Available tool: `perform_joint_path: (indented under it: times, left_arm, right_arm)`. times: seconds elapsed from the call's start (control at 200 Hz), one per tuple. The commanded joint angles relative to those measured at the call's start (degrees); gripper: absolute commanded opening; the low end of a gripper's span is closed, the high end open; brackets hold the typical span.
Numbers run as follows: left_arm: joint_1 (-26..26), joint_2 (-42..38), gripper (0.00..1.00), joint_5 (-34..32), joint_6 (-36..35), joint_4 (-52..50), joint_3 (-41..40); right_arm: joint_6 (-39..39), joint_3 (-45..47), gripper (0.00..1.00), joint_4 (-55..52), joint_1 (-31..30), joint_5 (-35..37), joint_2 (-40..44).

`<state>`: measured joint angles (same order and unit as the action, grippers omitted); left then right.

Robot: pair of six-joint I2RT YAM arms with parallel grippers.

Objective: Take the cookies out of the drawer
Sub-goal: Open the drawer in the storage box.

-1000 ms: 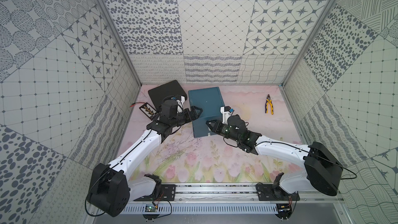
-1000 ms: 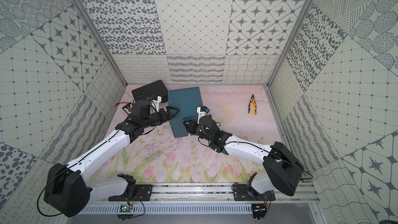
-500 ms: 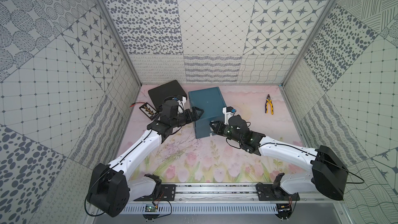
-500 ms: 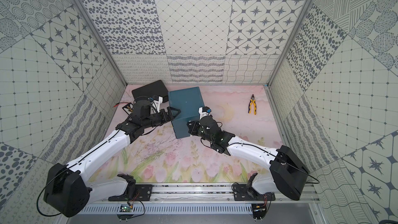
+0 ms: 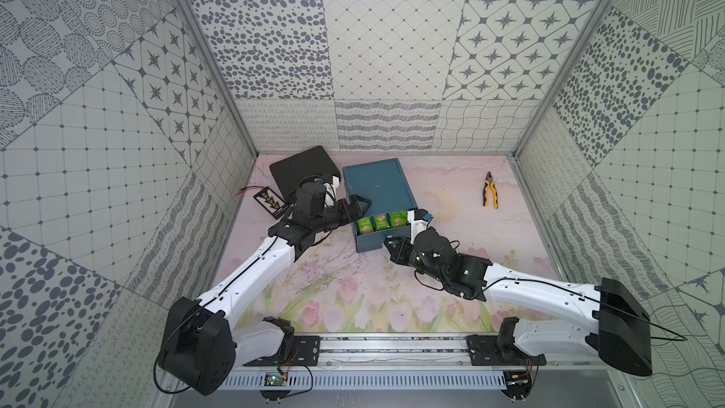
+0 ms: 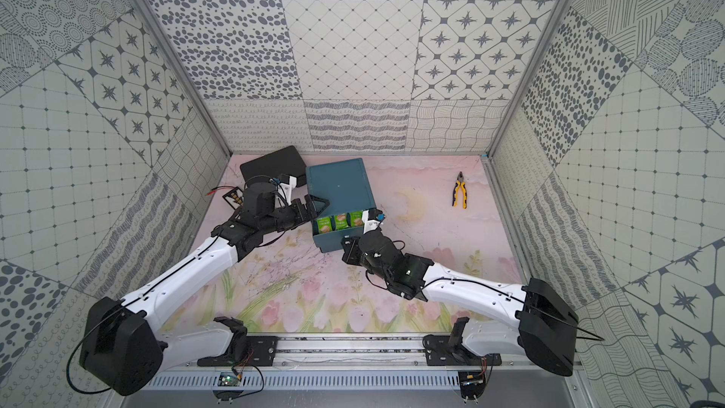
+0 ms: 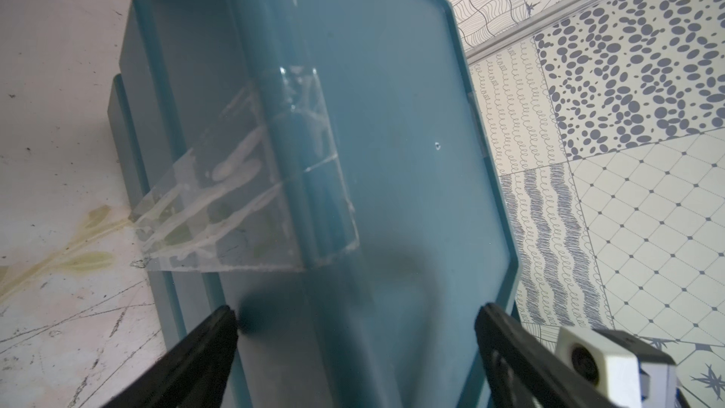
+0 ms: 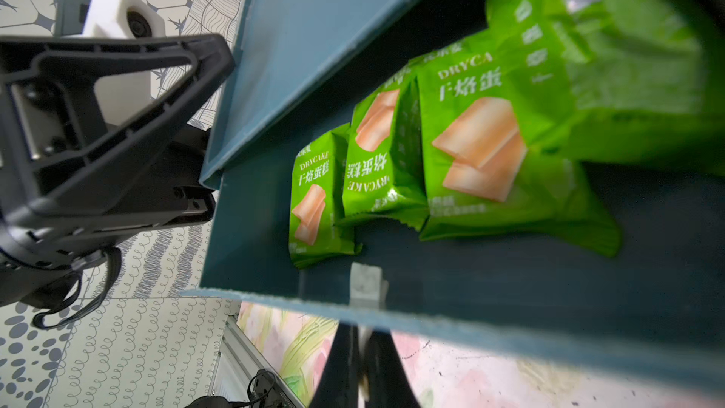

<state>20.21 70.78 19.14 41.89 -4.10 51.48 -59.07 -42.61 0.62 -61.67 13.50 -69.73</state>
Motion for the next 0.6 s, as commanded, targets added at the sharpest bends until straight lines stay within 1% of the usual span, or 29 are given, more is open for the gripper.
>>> perform_joint_path:
  times: [0.0, 0.275, 0.595]
  left_arm:
    - [0.1, -0.3, 0.99, -1.9, -1.0, 0.1, 1.7]
    - [0.1, 0.5, 0.99, -1.6, -0.6, 0.0, 3.1]
    - [0.2, 1.0, 0.98, -1.7, -0.5, -0.2, 2.8]
  right_arm:
    - [-2.6, 1.6, 0.01, -2.0, -3.4, 3.1, 2.3]
    - [-4.7, 2.8, 0.04, -5.0, -9.3, 6.7, 4.1]
    - [-5.0, 2.8, 0.08, -7.9, -11.5, 9.2, 6.1]
